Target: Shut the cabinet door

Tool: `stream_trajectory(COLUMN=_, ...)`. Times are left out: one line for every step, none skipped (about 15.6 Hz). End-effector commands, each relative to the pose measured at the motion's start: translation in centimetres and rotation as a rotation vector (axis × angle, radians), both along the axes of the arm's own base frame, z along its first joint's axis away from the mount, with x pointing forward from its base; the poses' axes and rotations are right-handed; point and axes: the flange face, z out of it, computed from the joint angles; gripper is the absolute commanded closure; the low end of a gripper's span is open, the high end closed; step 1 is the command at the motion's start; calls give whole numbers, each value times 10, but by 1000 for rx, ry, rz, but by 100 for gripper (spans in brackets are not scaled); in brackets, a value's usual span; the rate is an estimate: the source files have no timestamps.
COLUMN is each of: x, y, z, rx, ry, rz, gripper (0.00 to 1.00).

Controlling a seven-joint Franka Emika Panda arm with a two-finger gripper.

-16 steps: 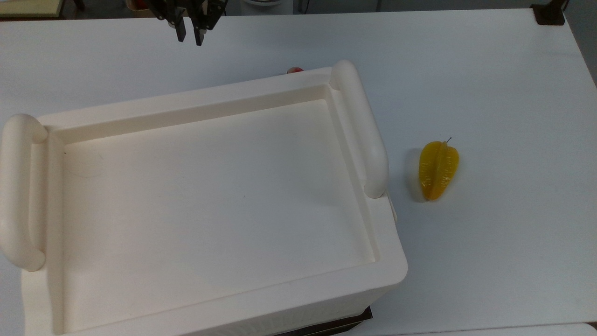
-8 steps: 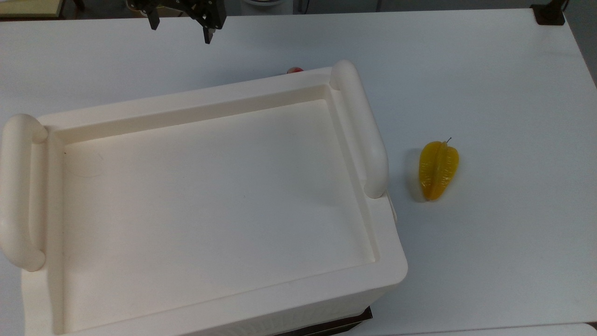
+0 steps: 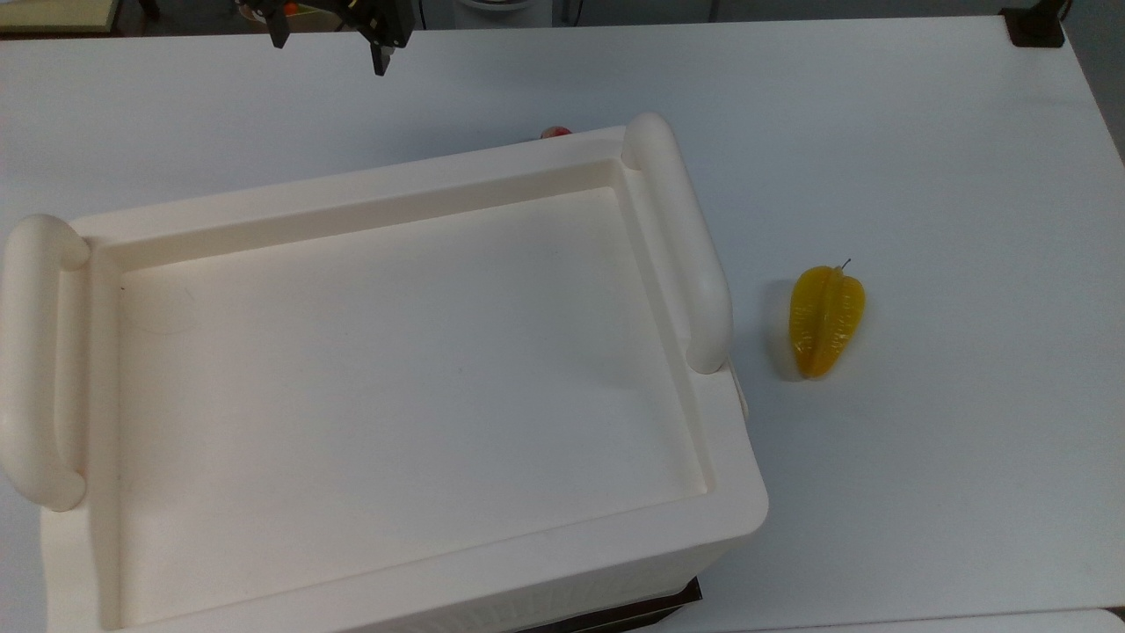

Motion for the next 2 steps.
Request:
stream_trajectory(x=-10, y=-5, z=7, rx=-2, ry=18, rz=-32, gripper=0)
stream_trajectory(x=-12, y=-6, z=11, rx=1, ry=11, rz=-33, gripper=0)
